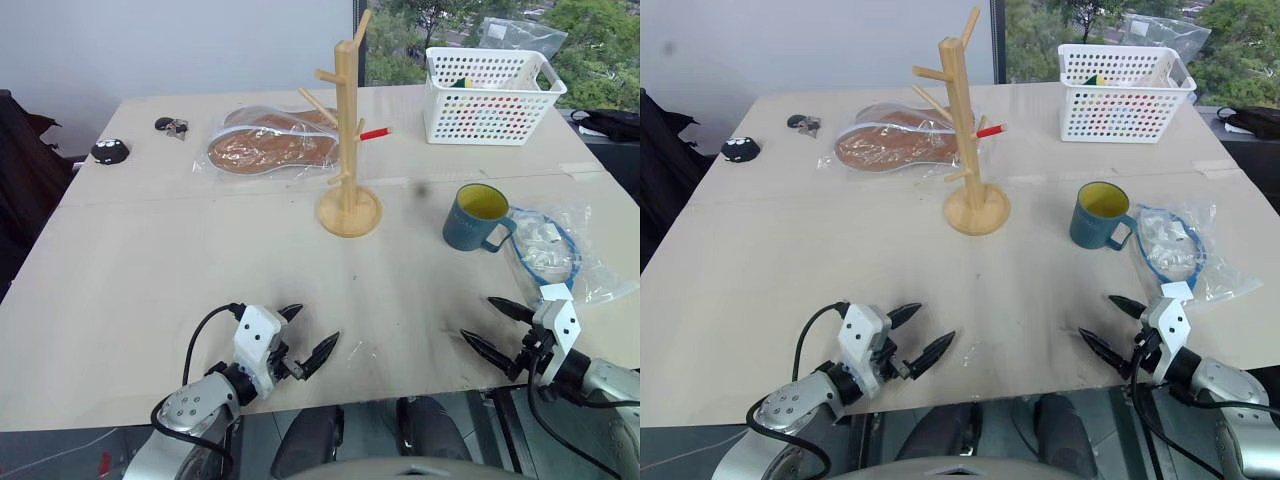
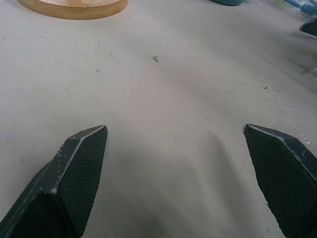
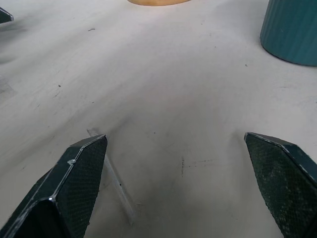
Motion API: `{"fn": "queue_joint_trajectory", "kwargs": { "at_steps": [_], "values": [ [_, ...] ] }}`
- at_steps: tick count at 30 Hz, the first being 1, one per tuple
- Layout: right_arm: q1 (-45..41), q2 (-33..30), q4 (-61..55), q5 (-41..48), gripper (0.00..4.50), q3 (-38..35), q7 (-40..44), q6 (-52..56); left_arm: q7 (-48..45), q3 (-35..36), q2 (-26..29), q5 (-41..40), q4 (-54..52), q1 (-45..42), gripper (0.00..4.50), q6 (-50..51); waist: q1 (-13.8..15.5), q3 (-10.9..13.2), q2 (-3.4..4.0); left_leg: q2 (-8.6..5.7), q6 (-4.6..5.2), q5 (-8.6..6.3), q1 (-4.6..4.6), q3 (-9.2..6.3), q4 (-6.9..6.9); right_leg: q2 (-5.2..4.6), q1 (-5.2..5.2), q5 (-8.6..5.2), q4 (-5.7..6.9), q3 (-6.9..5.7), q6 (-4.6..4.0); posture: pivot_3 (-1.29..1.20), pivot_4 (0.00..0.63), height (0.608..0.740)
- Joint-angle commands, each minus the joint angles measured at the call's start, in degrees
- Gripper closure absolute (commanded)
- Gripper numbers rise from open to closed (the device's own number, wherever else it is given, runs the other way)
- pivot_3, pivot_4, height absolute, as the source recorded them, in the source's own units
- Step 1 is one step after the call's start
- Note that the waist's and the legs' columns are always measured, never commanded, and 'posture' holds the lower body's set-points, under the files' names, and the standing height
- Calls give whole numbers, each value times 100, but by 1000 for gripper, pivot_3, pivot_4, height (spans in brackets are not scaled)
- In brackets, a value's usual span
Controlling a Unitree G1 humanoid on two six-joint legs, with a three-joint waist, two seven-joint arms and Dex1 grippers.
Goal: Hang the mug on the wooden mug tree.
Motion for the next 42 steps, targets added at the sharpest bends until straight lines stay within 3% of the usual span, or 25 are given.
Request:
{"fn": "queue_joint_trajectory", "kwargs": {
  "at_steps": [1,30,34,42],
  "values": [
    [-85,-49,-98,47,26,-60,37,-63,68,96,10,-40,-269,-56,0,17,0,0,0,0,0,0,0,0,0,0,0,0,0,0,0,0,150,740],
    [-262,98,23,-41,26,-292,-314,-193,-276,-5,196,-308,-331,-620,0,254,1,0,1,-1,0,0,0,0,0,1,0,4,0,-1,-6,0,150,740],
    [-356,43,152,-161,26,-576,-491,-448,-590,-27,315,-601,-417,-974,0,363,1,0,1,-2,0,0,1,0,0,2,0,14,0,-1,-21,0,150,740],
    [-854,-310,435,-709,26,-1076,-1176,-410,-1552,137,1077,-1855,-657,-2256,0,1029,-16,1,3,-3,0,1,3,3,1,6,0,15,3,0,-23,0,150,740]
  ]
}}
